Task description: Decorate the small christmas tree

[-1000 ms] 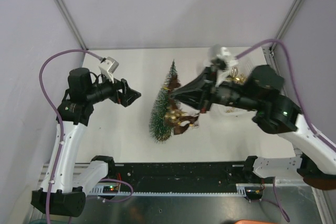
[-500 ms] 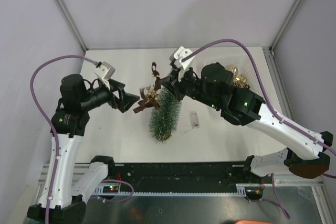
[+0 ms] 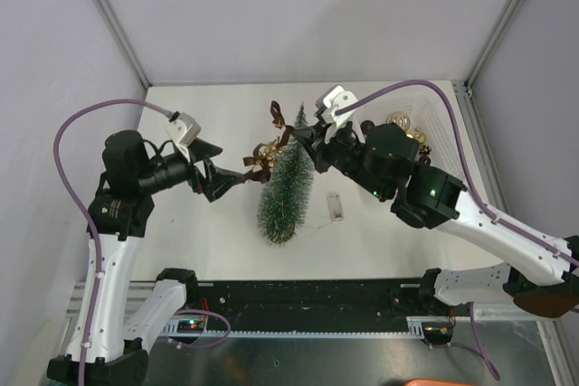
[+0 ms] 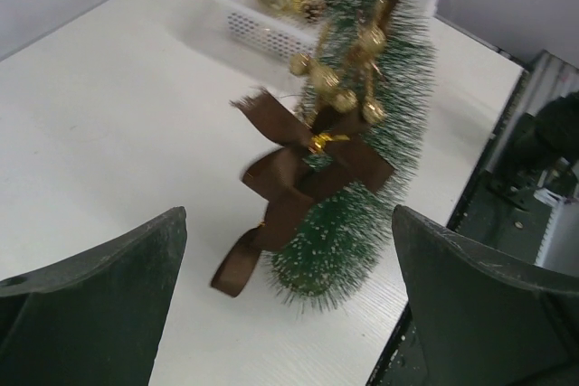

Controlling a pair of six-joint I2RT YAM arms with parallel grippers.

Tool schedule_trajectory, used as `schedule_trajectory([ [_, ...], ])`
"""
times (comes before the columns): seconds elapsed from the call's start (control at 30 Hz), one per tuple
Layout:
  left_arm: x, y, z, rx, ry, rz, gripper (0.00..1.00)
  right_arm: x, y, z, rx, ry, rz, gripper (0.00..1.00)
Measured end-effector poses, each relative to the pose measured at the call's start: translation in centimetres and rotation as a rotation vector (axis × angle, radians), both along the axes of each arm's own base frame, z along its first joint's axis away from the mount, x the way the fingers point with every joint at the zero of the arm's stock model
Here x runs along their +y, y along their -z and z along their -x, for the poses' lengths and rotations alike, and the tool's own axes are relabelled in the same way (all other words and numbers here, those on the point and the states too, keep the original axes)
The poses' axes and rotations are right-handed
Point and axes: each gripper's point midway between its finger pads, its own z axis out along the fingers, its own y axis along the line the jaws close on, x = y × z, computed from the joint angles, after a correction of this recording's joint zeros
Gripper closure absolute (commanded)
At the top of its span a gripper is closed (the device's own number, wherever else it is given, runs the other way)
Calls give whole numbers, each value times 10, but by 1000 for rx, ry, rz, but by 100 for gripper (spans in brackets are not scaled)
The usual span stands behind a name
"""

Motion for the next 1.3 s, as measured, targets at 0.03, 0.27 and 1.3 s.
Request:
schedule_trajectory([
  [0.03, -3, 0, 4, -7, 25, 5, 2, -3, -2, 0, -4, 9, -10, 100],
  [0.27, -8, 21, 12, 28, 90, 8, 7, -22, -1, 2, 9, 63, -78, 100],
  [1.3, -4, 67, -10, 95, 95, -68, 22, -72, 71, 6, 205, 298, -367, 78],
])
